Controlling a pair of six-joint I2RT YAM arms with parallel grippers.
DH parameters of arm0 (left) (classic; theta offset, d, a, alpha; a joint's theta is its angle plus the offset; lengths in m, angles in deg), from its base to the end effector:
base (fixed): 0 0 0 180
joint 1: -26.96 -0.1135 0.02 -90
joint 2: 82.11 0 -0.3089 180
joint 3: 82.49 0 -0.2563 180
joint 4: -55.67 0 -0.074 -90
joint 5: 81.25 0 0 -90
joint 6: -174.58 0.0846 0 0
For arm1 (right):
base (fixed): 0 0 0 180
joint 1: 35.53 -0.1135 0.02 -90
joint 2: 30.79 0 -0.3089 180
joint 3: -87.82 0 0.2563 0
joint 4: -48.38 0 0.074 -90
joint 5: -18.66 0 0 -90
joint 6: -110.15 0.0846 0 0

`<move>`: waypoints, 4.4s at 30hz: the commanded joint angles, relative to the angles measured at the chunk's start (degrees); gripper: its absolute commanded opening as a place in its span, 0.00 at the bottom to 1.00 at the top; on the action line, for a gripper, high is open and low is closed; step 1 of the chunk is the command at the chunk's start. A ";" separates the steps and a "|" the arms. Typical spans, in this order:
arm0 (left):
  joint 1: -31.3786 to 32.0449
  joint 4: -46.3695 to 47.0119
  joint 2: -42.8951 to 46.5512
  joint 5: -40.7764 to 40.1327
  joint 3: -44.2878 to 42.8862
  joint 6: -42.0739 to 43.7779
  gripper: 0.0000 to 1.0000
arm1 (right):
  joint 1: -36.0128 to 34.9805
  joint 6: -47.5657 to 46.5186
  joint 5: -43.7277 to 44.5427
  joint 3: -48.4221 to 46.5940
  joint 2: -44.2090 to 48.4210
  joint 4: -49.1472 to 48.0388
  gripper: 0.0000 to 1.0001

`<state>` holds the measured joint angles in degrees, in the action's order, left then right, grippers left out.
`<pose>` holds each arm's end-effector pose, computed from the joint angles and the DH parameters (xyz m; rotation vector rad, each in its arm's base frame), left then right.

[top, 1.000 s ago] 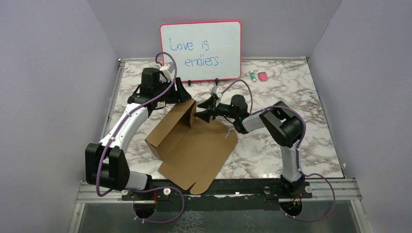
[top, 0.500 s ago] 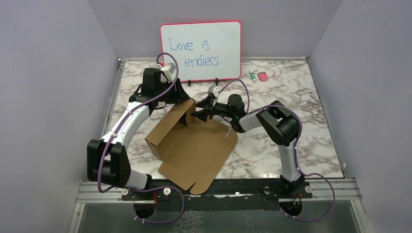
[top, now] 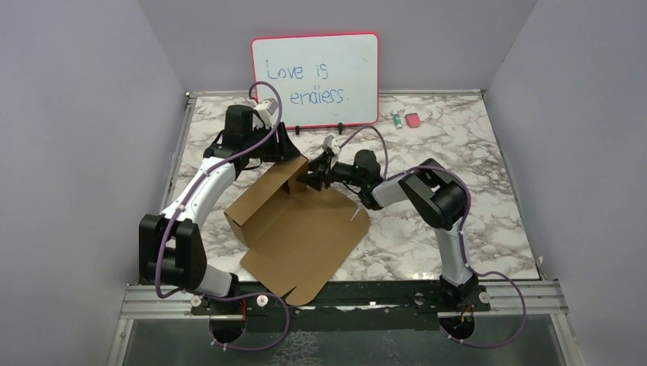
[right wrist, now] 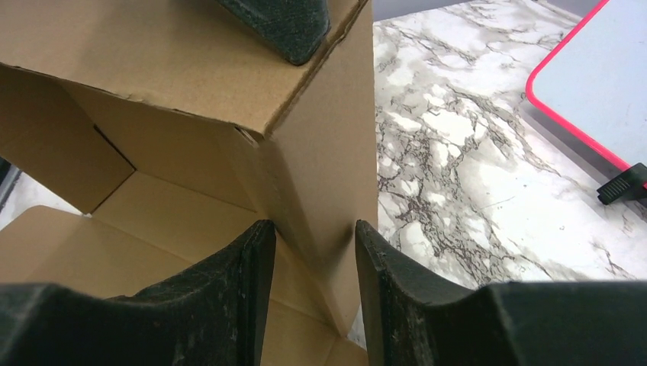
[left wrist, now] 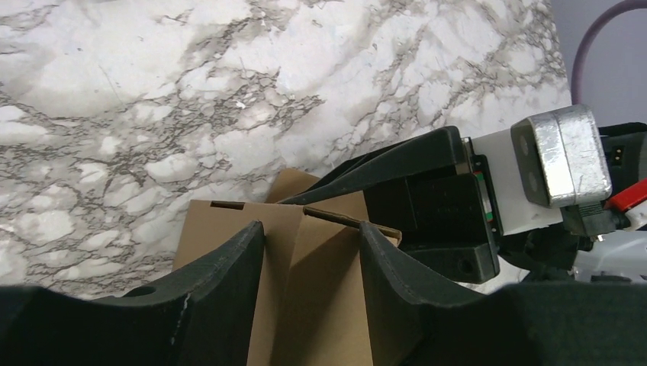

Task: Fold the paper box

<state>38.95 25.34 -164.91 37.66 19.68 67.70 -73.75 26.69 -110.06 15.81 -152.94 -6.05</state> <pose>0.3412 -0.1143 0.3122 0.1993 2.2114 -0.8332 0.3509 0.3437 0.1888 -0.9665 1.3022 1.1151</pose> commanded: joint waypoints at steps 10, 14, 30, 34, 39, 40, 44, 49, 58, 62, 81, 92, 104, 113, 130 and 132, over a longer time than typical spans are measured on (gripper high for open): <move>-1.94 -0.78 -4.09 12.73 1.61 -1.83 0.54 | -2.49 -2.43 12.53 0.92 2.34 -4.35 0.41; -1.97 -0.54 -4.23 15.73 1.50 -2.66 0.54 | -3.27 -2.92 15.70 2.99 5.58 -2.85 0.36; -0.84 2.43 -2.64 19.15 4.20 -4.83 0.68 | -6.44 -8.37 34.68 5.06 18.83 26.58 0.28; -1.00 2.66 -3.88 17.84 4.39 -4.27 0.70 | -6.69 -8.39 36.71 5.15 17.55 26.65 0.28; -1.34 2.03 -6.49 17.66 3.37 -3.42 0.71 | -6.81 -8.04 38.29 5.67 14.15 20.11 0.29; -1.55 1.91 -6.82 17.64 3.23 -3.22 0.71 | -6.84 -8.08 37.57 5.73 13.48 18.31 0.30; -2.78 1.80 -7.45 17.68 2.78 -3.15 0.72 | -6.86 -8.12 33.23 5.67 10.36 11.46 0.33; -4.01 1.77 -7.33 17.95 2.85 -3.02 0.72 | -6.87 -8.35 32.70 4.90 7.10 5.92 0.34; -4.87 1.98 -6.71 18.67 3.27 -3.28 0.72 | -6.91 -10.39 41.89 5.37 6.00 5.51 0.27; -4.87 3.30 -6.35 19.80 4.31 -4.27 0.72 | -7.21 -11.16 45.47 4.48 5.48 6.70 0.25; -4.74 8.01 -4.34 24.11 8.04 -7.82 0.72 | -9.67 -12.52 64.59 -1.43 0.77 7.26 0.25; -4.69 8.32 -3.97 24.43 8.37 -8.22 0.72 | -9.95 -8.71 67.83 -2.55 -0.06 6.08 0.26; -4.70 8.56 -3.33 23.46 8.57 -8.38 0.72 | -10.02 -6.79 58.78 0.83 1.18 -2.46 0.38; -5.00 3.73 -0.62 15.25 6.40 -4.57 0.72 | -9.99 -7.30 55.43 10.41 6.16 -5.78 0.54; 7.04 -9.57 16.76 -22.41 -0.79 5.61 0.78 | -9.95 -4.04 53.34 24.93 30.77 14.34 0.84; 12.00 -11.02 17.77 -29.45 -0.60 6.56 0.78 | -9.95 -3.44 56.11 25.78 33.92 17.83 0.86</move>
<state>41.88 20.18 -149.98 26.60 20.25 69.60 -83.89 21.14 -58.60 39.61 -123.87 3.07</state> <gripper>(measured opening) 0.782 0.847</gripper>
